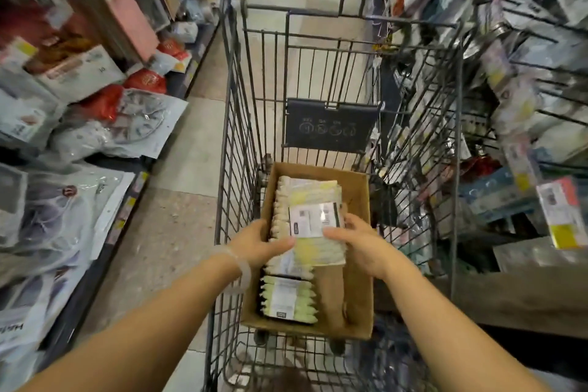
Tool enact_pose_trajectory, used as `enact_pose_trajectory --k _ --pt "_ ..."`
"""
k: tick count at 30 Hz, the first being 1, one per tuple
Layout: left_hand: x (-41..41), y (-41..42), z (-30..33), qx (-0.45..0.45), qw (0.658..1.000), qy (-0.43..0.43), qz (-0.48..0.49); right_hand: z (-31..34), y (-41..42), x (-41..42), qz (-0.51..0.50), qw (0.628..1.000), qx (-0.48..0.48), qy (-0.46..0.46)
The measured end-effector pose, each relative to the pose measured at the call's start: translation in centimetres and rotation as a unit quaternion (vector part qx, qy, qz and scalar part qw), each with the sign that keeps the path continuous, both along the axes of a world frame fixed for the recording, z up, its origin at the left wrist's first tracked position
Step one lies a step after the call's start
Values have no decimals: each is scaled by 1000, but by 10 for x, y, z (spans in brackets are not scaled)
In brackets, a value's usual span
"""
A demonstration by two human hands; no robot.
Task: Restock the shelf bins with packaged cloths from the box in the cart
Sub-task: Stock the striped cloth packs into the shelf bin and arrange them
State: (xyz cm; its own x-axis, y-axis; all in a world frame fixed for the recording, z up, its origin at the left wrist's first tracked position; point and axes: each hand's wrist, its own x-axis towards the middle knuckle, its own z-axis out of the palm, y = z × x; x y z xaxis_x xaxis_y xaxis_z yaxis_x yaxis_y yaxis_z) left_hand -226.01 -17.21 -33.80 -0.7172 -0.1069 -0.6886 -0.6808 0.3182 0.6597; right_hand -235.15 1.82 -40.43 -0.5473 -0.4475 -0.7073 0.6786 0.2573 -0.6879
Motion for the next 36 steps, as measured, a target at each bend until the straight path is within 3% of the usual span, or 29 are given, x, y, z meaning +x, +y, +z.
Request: enact_pose_trajectory --k 5,10,13,15,18,22,26,34,36 --pt "-26 2 6 263 949 -6 173 19 -4 -20 40 990 -127 -48" --pt "-33 -5 -13 273 930 12 245 6 -15 -20 20 982 -174 -76" --pt "-34 -12 -26 252 924 20 288 -16 -15 -16 -32 991 -106 -74" --pt "-33 -16 -35 237 917 31 318 -30 -14 -9 1 999 43 1" --pt "-27 -21 -52 207 920 36 331 -58 -7 13 154 952 226 137" --pt "-18 -24 -73 169 923 36 343 -95 -11 37 331 882 265 208" --pt "-16 -24 -84 153 922 32 353 -120 -27 53 459 817 241 253" --pt "-19 -26 -100 127 925 11 358 -141 -20 78 549 691 308 355" --pt "-20 -26 -104 128 925 7 357 -146 -22 85 536 680 317 388"
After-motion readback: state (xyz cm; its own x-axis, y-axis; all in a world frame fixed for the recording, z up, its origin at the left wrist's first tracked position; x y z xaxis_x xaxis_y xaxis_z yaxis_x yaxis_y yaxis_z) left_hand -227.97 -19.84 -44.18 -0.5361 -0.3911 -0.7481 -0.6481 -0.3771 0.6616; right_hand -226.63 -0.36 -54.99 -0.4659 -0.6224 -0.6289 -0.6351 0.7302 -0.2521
